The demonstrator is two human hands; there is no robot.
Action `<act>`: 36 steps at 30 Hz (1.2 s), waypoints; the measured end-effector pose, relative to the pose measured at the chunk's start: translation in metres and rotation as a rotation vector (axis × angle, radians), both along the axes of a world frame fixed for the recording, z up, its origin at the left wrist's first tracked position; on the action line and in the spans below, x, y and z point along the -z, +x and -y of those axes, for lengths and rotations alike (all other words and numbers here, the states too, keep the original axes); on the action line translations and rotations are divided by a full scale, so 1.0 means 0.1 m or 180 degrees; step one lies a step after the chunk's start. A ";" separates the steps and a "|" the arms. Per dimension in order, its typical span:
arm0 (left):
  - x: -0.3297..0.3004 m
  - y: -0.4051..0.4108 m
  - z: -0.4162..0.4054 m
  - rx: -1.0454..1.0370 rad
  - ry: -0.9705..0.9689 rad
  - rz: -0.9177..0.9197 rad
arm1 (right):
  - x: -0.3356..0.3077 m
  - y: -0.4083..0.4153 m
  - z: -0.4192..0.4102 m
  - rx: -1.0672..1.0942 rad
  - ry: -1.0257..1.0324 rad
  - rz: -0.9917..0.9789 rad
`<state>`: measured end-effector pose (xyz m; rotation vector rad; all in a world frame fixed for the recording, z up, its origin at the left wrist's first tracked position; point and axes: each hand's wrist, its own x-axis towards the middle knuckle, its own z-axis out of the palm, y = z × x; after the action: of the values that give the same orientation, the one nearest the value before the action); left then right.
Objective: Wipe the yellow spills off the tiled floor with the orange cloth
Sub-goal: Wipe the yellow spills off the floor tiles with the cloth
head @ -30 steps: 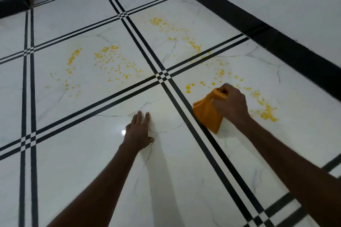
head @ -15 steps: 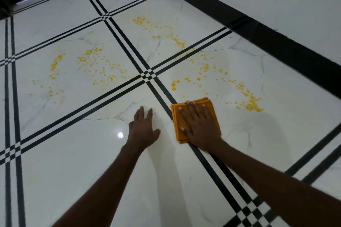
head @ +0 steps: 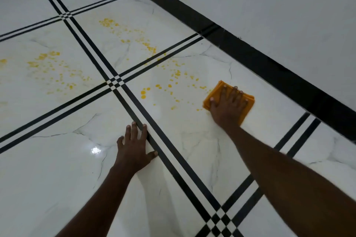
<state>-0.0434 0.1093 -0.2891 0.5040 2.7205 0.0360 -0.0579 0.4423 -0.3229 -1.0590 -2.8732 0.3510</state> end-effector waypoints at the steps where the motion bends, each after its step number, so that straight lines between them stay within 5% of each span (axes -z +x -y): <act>1: 0.00 -0.01 -0.01 0.0005 -0.0030 0.0025 | 0.00 -0.09 0.22 -0.0054 -0.0008 -0.0113; 6: -0.04 -0.01 0.03 -0.0017 -0.0109 0.0166 | 0.03 0.24 0.76 -0.1497 0.0221 0.0061; 11: -0.08 -0.02 0.03 0.0007 -0.0195 0.0258 | 0.01 0.98 -0.44 -0.0310 0.0472 0.0059; 15: -0.09 -0.02 -0.02 -0.0007 -0.0266 0.0260 | -0.06 0.75 0.23 0.0578 0.0167 -0.0104; 18: -0.10 -0.05 -0.03 -0.0007 -0.0314 0.0297 | 0.00 0.29 0.98 -0.0714 0.0168 -0.0090; 21: -0.10 -0.09 -0.04 0.0003 -0.0377 0.0438 | 0.06 -0.18 0.62 -0.1630 0.0271 -0.0073; 26: -0.28 -0.28 -0.01 -0.0118 -0.0257 0.0962 | 0.03 0.44 -0.20 0.0045 0.0279 -0.0363; 30: -0.37 -0.35 -0.07 0.0018 -0.0379 0.0858 | -0.09 0.80 0.52 0.0866 -0.0114 -0.0172; 36: -0.13 -0.14 -0.05 0.0046 -0.0440 0.0423 | 0.02 -0.11 0.81 -0.1736 0.0275 0.0021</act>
<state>-0.0578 0.1145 -0.2764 0.4640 2.5675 -0.1175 -0.0693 0.3616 -0.3248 -0.2457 -3.1035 0.2393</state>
